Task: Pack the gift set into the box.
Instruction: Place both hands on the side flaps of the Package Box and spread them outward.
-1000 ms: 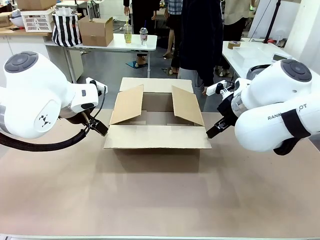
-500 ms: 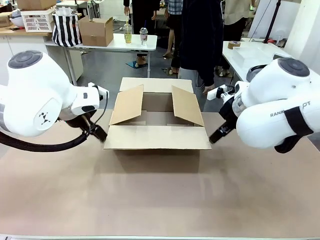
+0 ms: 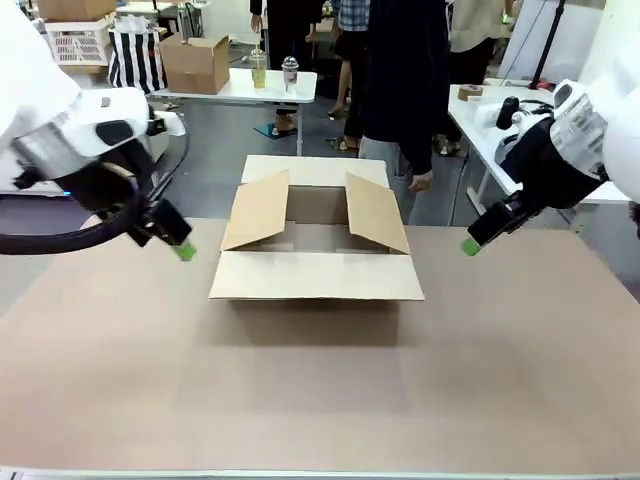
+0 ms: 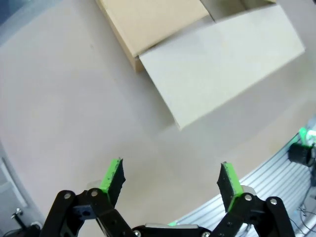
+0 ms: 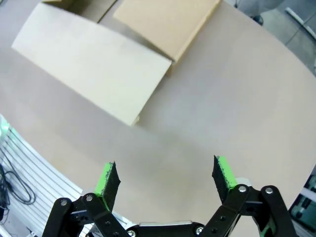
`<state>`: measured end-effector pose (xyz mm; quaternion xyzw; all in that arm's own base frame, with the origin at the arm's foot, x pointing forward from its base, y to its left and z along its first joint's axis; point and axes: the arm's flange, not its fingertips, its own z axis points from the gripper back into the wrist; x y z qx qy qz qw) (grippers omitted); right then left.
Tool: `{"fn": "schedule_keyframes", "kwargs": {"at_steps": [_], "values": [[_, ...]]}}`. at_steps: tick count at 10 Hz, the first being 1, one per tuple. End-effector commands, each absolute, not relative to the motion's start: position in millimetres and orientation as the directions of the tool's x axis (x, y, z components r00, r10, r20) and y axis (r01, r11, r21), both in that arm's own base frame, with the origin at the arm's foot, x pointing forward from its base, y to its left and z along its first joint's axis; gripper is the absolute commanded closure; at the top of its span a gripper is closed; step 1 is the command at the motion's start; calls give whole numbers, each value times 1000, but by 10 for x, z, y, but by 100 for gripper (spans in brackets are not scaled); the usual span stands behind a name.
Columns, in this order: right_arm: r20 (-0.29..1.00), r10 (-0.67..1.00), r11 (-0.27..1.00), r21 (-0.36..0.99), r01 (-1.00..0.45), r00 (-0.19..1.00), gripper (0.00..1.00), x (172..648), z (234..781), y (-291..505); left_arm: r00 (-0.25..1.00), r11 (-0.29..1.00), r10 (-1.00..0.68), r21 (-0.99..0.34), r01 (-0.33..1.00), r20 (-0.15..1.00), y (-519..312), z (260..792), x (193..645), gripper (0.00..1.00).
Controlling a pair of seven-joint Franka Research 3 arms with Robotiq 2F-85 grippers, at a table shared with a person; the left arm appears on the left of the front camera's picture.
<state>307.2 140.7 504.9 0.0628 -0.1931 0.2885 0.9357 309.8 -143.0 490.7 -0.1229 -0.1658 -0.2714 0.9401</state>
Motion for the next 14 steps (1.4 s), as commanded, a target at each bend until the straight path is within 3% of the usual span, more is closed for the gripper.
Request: {"fn": "schedule_keyframes", "kwargs": {"at_steps": [1, 2, 3, 4, 5, 6, 7, 8, 9, 11, 12, 14], "values": [[267, 569, 810, -18, -586, 778, 0, 3339, 4520, 1451, 800, 799, -542, -137, 586, 257, -1559, 4379, 3285, 0], [267, 569, 810, -18, -586, 778, 0, 3339, 4520, 1451, 800, 799, -542, -137, 586, 257, -1559, 4379, 3285, 0], [356, 531, 822, 4, -569, 769, 0, 3122, 4890, 1419, 804, 819, -490, -140, 557, 337, -1480, 4752, 3127, 0], [393, 447, 823, 172, -542, 804, 0, 3167, 4866, 1416, 692, 608, -574, -339, 718, 437, -1512, 4723, 3153, 0], [459, 259, 772, 431, -468, 850, 0, 3172, 4988, 1360, 671, 443, -542, -507, 740, 506, -1430, 4775, 3183, 0], [458, 63, 550, 726, -413, 887, 0, 3137, 5132, 1176, 657, 247, -494, -633, 734, 570, -1239, 4831, 3202, 0], [302, -196, 405, 891, -203, 933, 0, 3167, 5166, 910, 749, 254, -431, -729, 636, 503, -1092, 4848, 3252, 0], [223, -350, 251, 958, -138, 910, 0, 3132, 5140, 601, 820, 221, -220, -792, 570, 529, -1006, 4928, 3258, 0], [189, -463, 174, 977, -121, 866, 0, 3069, 5104, 357, 794, 122, -64, -785, 607, 604, -878, 4965, 3205, 0], [181, -596, 146, 982, -116, 782, 0, 2956, 5022, 129, 856, 187, 185, -872, 452, 483, -574, 4868, 3123, 0], [319, -129, 504, 836, -215, 939, 0, 3220, 5357, 270, 775, 186, -139, -753, 631, 616, -744, 5138, 3242, 0], [319, -129, 504, 836, -215, 939, 0, 3220, 5357, 270, 775, 186, -139, -753, 631, 616, -744, 5138, 3242, 0]]}}
